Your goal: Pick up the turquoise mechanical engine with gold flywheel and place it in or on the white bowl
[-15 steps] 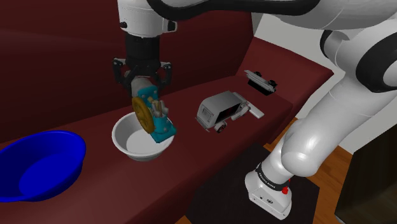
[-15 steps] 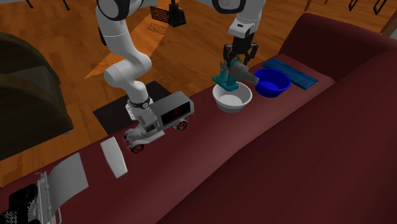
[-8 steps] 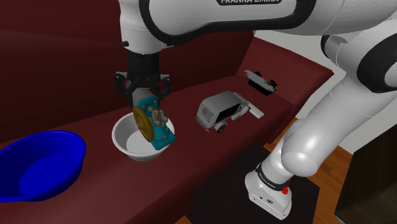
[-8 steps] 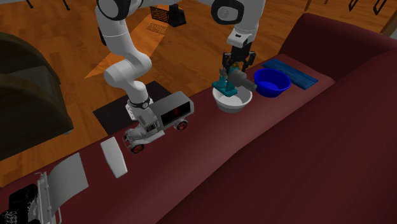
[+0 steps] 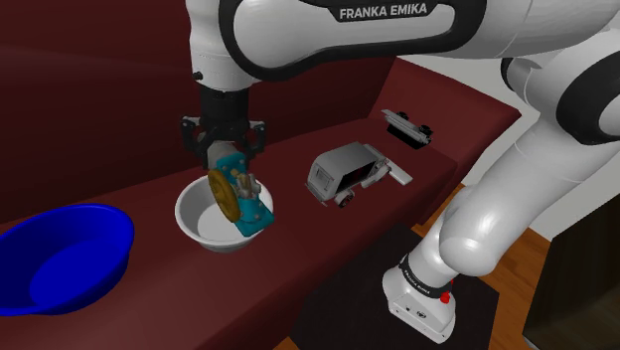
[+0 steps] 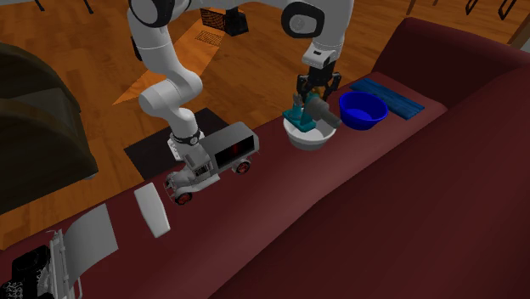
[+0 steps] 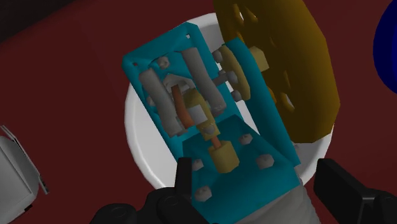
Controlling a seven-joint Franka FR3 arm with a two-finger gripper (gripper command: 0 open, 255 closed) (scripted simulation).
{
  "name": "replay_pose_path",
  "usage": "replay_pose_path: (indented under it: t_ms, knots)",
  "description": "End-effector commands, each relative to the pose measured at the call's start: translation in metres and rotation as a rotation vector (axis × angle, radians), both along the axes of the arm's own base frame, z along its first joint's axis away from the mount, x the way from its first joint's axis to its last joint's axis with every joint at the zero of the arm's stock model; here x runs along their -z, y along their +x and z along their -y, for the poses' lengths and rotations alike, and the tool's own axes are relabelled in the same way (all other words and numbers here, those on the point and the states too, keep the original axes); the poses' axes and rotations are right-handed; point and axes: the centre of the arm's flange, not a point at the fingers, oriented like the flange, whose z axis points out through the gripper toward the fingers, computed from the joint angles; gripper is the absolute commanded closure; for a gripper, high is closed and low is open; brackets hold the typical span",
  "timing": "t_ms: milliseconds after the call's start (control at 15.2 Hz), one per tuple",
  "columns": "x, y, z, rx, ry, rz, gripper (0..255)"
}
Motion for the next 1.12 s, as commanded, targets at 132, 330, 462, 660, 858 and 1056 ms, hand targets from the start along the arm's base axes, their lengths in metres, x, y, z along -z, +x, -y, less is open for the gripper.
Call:
replay_pose_path:
  t_ms: [132,330,462,660,858,1056]
  knots:
    - [0.003,-0.002,-0.003,-0.006,0.0,-0.01,0]
    - [0.002,-0.003,-0.003,-0.006,0.0,-0.01,0]
    - [0.004,-0.003,-0.003,-0.006,0.0,-0.01,0]
    - [-0.036,-0.001,-0.002,-0.006,0.0,-0.01,0]
    - [-0.046,0.0,-0.002,-0.006,0.0,-0.01,0]
    - [-0.046,0.0,-0.002,-0.006,0.0,-0.01,0]
